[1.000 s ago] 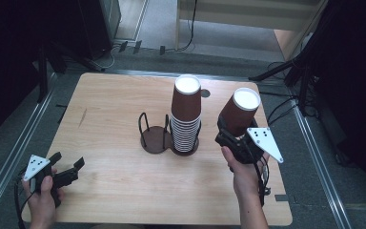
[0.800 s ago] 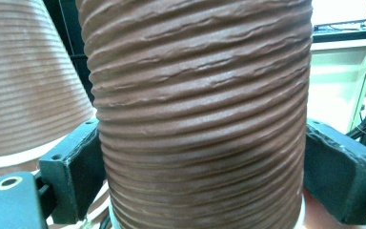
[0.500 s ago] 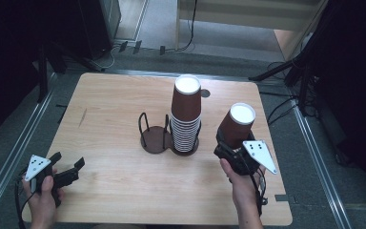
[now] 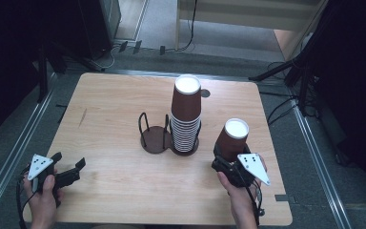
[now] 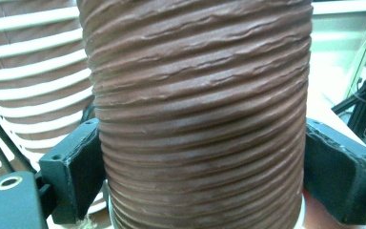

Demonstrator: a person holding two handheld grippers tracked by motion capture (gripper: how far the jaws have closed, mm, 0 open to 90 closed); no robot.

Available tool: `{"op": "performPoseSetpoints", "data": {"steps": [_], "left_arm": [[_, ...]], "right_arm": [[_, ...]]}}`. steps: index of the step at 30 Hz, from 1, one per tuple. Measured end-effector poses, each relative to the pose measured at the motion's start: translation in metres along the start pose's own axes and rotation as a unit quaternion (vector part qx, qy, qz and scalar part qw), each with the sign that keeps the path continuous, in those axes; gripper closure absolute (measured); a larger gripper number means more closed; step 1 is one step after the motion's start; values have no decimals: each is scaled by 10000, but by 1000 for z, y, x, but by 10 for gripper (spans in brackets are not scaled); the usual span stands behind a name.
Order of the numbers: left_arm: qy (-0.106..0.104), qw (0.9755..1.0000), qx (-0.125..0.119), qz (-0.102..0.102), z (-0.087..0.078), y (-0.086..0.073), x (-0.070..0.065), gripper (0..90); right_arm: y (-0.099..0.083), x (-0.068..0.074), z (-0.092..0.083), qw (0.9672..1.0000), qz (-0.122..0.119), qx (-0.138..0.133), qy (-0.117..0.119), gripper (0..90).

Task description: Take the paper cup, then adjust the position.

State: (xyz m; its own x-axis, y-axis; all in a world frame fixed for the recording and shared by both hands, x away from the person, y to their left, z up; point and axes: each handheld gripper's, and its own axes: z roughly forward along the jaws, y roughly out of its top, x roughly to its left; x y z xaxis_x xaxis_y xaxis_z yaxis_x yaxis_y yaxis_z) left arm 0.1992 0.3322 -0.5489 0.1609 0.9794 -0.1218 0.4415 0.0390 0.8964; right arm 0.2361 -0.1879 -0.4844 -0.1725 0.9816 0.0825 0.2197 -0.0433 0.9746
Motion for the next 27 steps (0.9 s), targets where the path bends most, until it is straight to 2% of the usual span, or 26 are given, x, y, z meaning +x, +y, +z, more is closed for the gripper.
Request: {"op": "performPoseSetpoints", "data": {"steps": [3, 6, 13, 19, 24, 26, 27], "left_arm": [[-2, 10000, -4, 36, 0, 1, -1, 94], [-148, 9999, -22, -56, -1, 4, -4, 94], [-414, 9991, -70, 68, -1, 13, -26, 95], [-532, 9985, -130, 29, 0, 21, -36, 94], [-715, 9972, -137, 177, 1, 34, -52, 94], [-810, 9961, -124, 321, 3, 42, -65, 94], [-810, 9961, -124, 321, 3, 42, -65, 94]], "right_arm": [[-6, 1, -2, 10000, -23, 43, 9, 104], [-8, 1, -2, 9999, -92, 73, 2, 104], [-18, 10, -3, 9992, -326, 179, 145, 106], [-24, 18, -3, 9984, -485, 226, 191, 106], [-29, 26, -3, 9972, -628, 292, 289, 105], [-29, 28, -4, 9969, -658, 282, 328, 105], [-29, 28, -4, 9969, -658, 282, 328, 105]]}}
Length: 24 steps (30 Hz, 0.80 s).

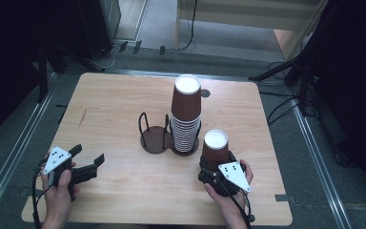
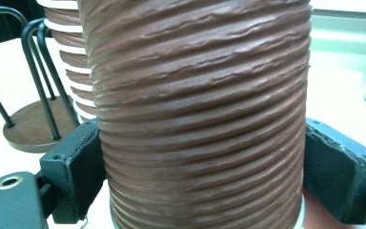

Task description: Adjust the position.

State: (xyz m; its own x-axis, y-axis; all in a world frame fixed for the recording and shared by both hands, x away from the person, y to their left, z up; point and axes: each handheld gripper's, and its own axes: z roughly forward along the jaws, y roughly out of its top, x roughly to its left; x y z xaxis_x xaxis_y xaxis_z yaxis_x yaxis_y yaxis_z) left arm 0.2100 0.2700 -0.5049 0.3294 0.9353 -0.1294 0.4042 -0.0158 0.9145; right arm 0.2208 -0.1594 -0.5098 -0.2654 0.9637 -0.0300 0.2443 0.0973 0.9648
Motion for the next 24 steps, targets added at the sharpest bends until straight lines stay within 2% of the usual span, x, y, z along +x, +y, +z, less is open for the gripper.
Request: {"op": "performPoseSetpoints", "data": {"steps": [2, 3, 9, 10, 12, 14, 16, 20, 22, 24], "left_arm": [[-102, 9999, 8, 138, 5, 8, -12, 94], [-102, 9999, 8, 138, 5, 8, -12, 94], [-364, 9992, -129, 122, 13, 19, -33, 95], [-462, 9987, -123, 201, 14, 20, -40, 95], [-554, 9980, -85, 288, 16, 20, -46, 95], [-751, 9967, -51, 308, 18, 21, -51, 94], [-830, 9960, -42, 327, 19, 21, -53, 94], [-968, 9940, 11, 517, 22, 24, -63, 94], [-1037, 9934, -1, 498, 22, 26, -67, 94], [-1195, 9915, -34, 505, 20, 28, -73, 93]], "right_arm": [[-1, 3, 0, 10000, -45, -2, 42, 105], [-1, 3, 0, 10000, -45, -2, 42, 105], [-2, 10, 0, 9999, -96, 23, 110, 106], [-3, 12, 0, 9998, -146, 12, 123, 105], [-3, 14, -1, 9998, -169, 9, 135, 105], [-3, 16, -1, 9997, -202, 5, 158, 105], [-4, 17, -1, 9996, -201, 7, 178, 105], [-5, 22, -1, 9994, -265, 27, 199, 105], [-6, 25, -2, 9992, -332, 29, 230, 105], [-7, 26, -2, 9991, -351, 25, 235, 105]]}}
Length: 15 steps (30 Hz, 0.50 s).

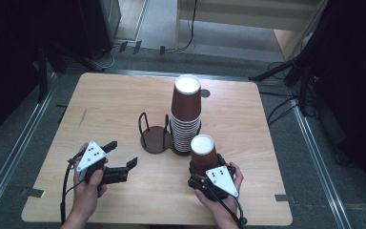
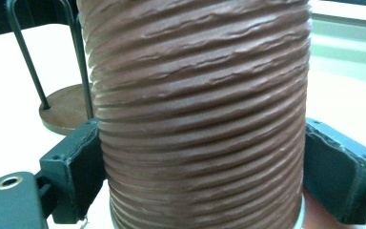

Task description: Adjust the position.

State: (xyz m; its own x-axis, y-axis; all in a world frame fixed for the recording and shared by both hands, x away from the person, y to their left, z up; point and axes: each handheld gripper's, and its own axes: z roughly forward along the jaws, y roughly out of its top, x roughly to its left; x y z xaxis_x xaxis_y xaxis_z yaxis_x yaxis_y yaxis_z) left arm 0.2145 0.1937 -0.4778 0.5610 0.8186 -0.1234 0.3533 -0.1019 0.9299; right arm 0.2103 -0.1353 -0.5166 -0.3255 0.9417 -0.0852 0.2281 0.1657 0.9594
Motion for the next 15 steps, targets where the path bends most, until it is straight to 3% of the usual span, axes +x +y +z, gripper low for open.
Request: {"op": "performPoseSetpoints", "data": {"steps": [6, 15], "left_arm": [[-337, 9993, 93, 142, 5, 3, -12, 93], [-510, 9977, 393, 225, 16, 3, -30, 87]], "right_arm": [[-2, 3, 0, 10000, -57, 17, 2, 105], [-4, 18, 0, 9987, -502, 4, 5, 105]]}}
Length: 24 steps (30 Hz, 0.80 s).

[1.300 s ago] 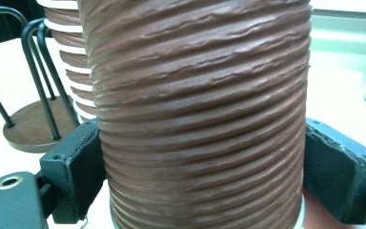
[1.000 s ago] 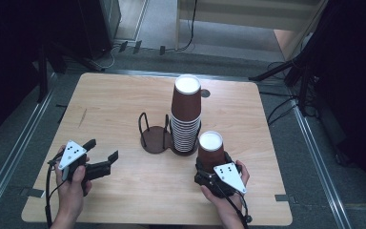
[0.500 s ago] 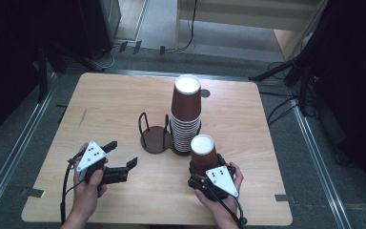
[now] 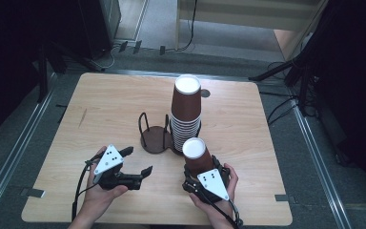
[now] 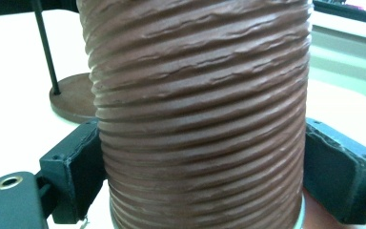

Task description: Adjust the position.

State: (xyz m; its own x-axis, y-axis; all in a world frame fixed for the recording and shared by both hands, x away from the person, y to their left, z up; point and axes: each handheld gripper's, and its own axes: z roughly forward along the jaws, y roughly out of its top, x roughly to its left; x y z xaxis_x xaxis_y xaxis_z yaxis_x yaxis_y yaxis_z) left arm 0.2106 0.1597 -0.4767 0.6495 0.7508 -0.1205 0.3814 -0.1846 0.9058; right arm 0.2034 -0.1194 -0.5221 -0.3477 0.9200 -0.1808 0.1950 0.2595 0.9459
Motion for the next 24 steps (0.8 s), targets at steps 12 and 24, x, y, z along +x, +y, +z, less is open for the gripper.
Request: {"op": "performPoseSetpoints", "data": {"steps": [12, 24], "left_arm": [[-437, 9989, 71, 124, 4, 0, -10, 80], [-692, 9969, 298, 244, 8, 2, -17, 86]], "right_arm": [[-3, 24, 1, 9982, -595, -31, 81, 105], [-9, 48, 2, 9911, -1310, -105, 214, 105]]}}
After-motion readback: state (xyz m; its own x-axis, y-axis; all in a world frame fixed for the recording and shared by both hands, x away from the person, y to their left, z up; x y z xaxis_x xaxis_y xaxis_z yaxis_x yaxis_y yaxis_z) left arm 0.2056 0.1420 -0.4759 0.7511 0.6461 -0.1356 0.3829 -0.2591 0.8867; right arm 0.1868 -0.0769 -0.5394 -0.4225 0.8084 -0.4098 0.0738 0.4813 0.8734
